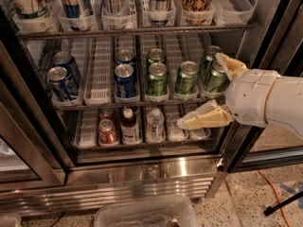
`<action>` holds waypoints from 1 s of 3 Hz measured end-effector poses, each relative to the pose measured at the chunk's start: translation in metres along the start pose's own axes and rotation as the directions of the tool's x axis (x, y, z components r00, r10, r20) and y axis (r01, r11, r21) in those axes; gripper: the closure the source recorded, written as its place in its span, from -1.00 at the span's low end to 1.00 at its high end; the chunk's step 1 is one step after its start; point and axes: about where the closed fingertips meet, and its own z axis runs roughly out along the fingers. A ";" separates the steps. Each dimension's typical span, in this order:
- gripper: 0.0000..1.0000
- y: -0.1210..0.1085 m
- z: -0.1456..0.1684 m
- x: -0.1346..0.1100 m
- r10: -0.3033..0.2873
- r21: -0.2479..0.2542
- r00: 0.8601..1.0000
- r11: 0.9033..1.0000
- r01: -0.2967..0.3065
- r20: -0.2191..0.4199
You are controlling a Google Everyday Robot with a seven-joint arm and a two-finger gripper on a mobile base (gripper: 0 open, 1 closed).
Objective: Pick green can from middle shelf of fridge
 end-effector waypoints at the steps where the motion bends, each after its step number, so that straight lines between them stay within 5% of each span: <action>1: -1.00 0.003 0.011 0.027 0.090 0.052 0.995 0.994 -0.092 0.053; 2: -1.00 -0.017 0.011 0.072 0.200 0.208 0.974 0.954 -0.218 0.103; 3: -1.00 -0.049 -0.010 0.127 0.337 0.368 0.925 0.849 -0.379 0.176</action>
Offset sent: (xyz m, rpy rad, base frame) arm 0.0489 0.0122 -0.0113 0.6123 -0.2431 -0.4888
